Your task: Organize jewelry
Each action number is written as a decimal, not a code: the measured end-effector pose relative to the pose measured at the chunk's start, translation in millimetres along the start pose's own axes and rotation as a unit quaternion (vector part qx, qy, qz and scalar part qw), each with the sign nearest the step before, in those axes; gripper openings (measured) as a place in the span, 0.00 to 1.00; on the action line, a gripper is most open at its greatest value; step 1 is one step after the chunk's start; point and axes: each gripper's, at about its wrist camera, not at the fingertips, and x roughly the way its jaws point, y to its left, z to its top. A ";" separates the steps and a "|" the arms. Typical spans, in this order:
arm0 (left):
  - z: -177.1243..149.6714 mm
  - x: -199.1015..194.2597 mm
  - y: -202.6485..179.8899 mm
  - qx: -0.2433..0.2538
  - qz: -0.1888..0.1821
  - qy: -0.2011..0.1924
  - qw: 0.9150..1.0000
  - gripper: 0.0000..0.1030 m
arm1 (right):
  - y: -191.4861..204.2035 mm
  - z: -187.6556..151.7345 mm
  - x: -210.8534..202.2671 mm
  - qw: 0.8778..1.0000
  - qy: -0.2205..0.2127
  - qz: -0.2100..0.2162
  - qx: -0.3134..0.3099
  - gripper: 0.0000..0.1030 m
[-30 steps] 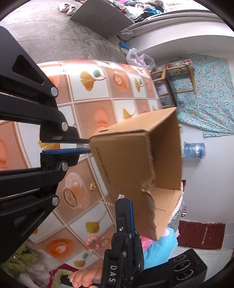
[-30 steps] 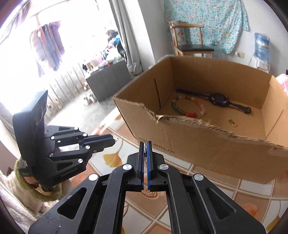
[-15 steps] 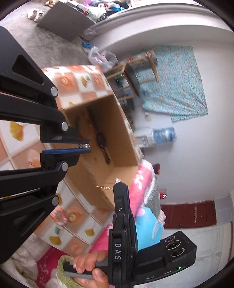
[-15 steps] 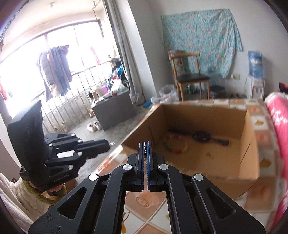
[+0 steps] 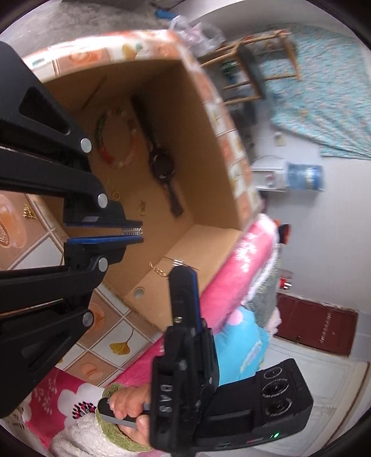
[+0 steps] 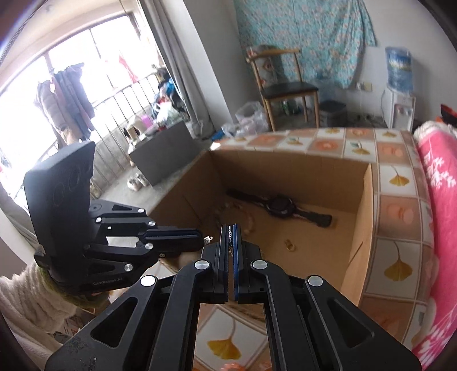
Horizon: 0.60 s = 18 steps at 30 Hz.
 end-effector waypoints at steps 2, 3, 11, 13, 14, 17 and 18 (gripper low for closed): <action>3.8 17.9 5.0 -0.010 -0.007 0.024 1.000 0.04 | -11.3 -1.2 14.3 1.000 0.020 -0.012 0.002 0.01; 6.1 26.3 6.6 -0.013 -0.008 0.036 0.999 0.04 | -14.9 -2.1 16.8 1.000 0.025 -0.014 0.002 0.01; 17.9 65.7 6.7 -0.039 -0.035 0.100 0.994 0.06 | -35.9 -6.9 32.4 0.998 0.041 -0.047 -0.012 0.04; 18.8 68.4 9.1 -0.050 -0.038 0.103 0.993 0.18 | -37.7 -7.1 31.1 0.998 0.035 -0.054 -0.015 0.05; 20.7 68.2 11.6 -0.053 -0.038 0.101 0.993 0.21 | -38.3 -7.7 29.8 0.998 0.030 -0.057 -0.016 0.05; 23.0 63.8 13.3 -0.050 -0.029 0.091 0.994 0.32 | -40.4 -8.5 26.2 0.998 0.022 -0.063 -0.018 0.07; 23.8 62.2 13.0 -0.049 -0.025 0.088 0.995 0.38 | -40.8 -8.2 25.2 0.998 0.020 -0.064 -0.018 0.09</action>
